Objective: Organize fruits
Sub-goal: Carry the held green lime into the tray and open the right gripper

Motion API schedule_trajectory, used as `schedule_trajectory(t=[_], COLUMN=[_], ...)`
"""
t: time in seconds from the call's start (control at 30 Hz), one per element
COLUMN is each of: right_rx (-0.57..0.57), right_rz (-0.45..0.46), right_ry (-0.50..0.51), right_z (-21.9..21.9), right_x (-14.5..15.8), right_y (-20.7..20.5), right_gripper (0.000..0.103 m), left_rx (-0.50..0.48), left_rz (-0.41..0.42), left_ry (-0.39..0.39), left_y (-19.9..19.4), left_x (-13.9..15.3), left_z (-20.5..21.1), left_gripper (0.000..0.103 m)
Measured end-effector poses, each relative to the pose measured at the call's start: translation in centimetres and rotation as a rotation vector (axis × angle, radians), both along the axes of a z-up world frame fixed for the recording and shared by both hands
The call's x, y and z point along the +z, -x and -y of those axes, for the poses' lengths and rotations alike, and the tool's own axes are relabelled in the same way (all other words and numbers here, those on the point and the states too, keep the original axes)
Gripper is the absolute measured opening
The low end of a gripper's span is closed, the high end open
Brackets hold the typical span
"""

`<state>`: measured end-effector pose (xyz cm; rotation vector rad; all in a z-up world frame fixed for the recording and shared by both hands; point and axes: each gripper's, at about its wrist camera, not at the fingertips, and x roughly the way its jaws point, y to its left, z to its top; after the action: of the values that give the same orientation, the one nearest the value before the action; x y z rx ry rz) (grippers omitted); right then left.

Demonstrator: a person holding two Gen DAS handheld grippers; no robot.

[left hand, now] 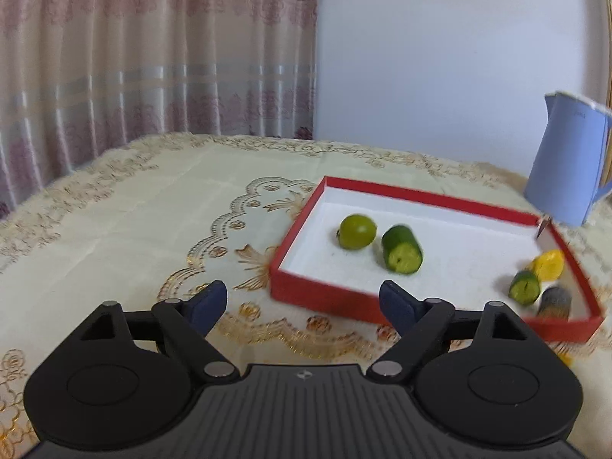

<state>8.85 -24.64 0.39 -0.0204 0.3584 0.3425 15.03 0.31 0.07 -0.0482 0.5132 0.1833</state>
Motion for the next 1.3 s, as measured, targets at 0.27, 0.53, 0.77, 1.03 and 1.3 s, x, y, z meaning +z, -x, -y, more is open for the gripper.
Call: schedule_trajectory(t=[0.27,0.53,0.77,1.03,1.3], right_rx=[-0.001,0.0,-0.01,-0.019,-0.019], right_rz=[-0.008,-0.009,-0.005,-0.017,-0.101], right_ry=[0.006,0.019,0.023,0.036,0.028], right_z=[-0.8,-1.2,-0.9,-0.9,-1.7], right_x=[-0.2,-0.2,0.6,1.8,1.9], right_y=[-0.1,-0.8,-2.7,-6.9,-13.3], right_gripper=[0.032,0.032,0.032,0.032,0.032], left_rx=[-0.027,-0.021,-0.027,-0.026,-0.025], left_rz=[0.03,-0.011,-0.019,-0.032,-0.04], left_ry=[-0.1,-0.029,-0.031,-0.012,-0.008], left_y=[0.2,-0.5,-0.5,-0.6,-0.8], left_x=[-0.9,-1.6,-1.7,-1.8,-1.9], left_z=[1.3,0.2,0.3,0.0,0.0], left_gripper=[0.087,0.087,0.087,0.087,0.087])
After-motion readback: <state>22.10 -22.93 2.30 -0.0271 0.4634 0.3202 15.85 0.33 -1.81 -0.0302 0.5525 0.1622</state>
